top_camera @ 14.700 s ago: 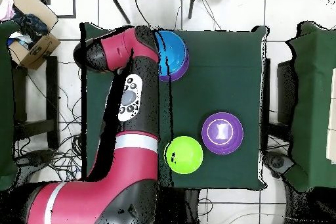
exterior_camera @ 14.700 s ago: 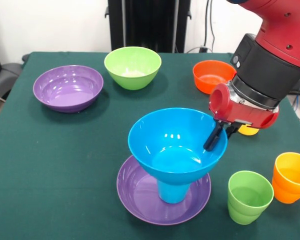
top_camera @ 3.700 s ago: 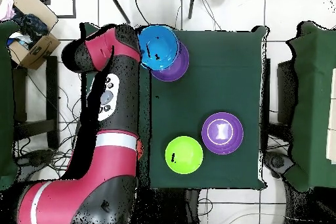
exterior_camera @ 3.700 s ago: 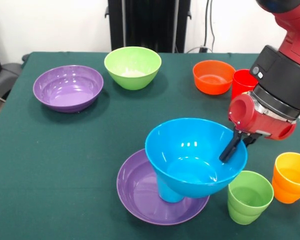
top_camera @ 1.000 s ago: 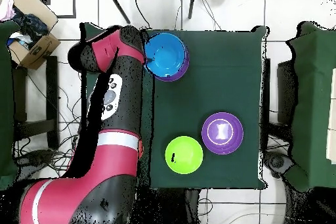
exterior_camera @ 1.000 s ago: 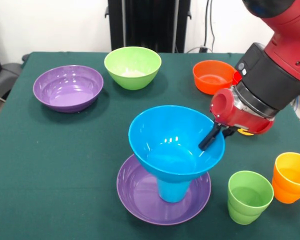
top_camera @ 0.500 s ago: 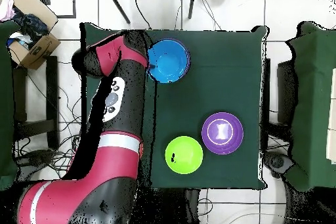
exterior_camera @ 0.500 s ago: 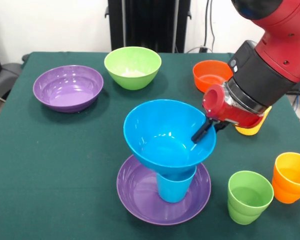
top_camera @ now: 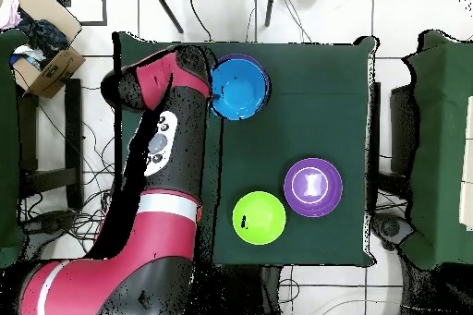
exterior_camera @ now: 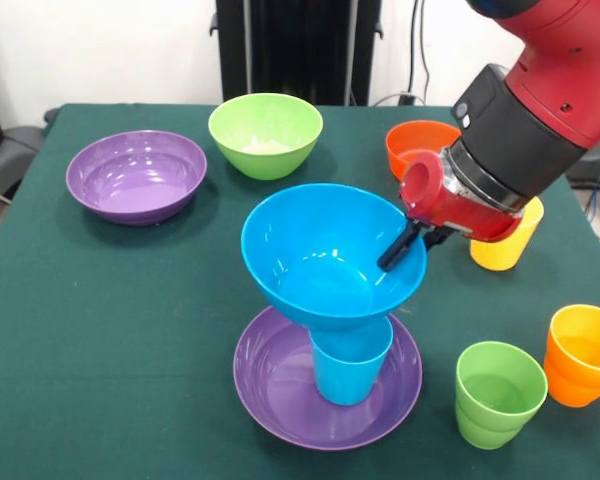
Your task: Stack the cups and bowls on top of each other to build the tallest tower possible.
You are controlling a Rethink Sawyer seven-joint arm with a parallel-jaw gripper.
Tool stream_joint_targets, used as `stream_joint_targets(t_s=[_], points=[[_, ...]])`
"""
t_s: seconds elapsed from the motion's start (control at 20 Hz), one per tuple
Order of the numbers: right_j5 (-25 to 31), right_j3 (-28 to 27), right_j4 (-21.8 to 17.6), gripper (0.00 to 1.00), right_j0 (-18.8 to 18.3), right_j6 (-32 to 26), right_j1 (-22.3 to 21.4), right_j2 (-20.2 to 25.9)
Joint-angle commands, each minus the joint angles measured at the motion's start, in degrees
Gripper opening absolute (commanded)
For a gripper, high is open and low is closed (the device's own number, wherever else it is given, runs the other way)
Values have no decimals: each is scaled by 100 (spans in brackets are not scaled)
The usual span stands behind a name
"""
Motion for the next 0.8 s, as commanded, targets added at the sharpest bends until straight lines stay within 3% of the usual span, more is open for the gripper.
stream_joint_targets(t_s=[0.05,0.8], points=[[-144,298,-246,0,-65,-503,-107,504],[30,167,-114,0,-41,-484,-66,648]])
